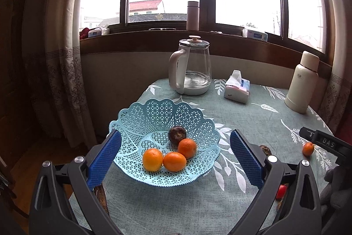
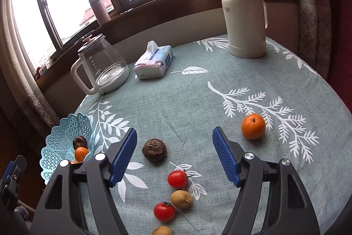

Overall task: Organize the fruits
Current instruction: 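Move the right tool to the loose tangerine and close on it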

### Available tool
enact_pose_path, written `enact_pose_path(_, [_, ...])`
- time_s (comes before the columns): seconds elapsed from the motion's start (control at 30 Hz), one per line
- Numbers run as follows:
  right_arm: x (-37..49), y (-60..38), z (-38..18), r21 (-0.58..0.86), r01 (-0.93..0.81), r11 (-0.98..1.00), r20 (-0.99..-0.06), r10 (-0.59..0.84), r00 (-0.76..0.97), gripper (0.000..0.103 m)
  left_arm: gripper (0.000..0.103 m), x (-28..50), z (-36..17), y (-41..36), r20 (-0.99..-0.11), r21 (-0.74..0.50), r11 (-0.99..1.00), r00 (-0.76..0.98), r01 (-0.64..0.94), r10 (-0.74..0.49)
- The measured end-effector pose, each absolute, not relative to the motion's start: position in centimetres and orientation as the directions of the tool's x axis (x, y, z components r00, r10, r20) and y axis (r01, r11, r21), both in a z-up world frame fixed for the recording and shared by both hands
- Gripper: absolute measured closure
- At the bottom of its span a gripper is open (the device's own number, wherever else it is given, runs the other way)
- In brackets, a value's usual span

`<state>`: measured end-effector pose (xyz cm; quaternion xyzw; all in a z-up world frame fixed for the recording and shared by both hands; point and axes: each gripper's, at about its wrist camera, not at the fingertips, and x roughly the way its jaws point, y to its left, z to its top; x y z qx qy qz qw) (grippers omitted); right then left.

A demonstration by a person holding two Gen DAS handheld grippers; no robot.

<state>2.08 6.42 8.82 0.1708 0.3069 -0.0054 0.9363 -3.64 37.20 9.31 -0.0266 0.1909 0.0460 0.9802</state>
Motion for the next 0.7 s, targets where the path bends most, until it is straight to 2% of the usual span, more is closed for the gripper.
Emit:
enact_pose_path(0.47, [0.9,-3.1,6.4,0.295,0.313,0.903,-0.62,-0.069,0.781,0.032,0.003,-2.9,7.4,33.3,-0.421,0.024,1.0,0.907,-0.013,0.021])
enact_pose_path(0.7, [1.7,-4.4,5.1,0.267,0.314,0.911,-0.652,-0.069,0.755,0.032,0.003,-2.5,6.4,32.3,-0.451,0.035,0.999,0.892,0.008,0.008])
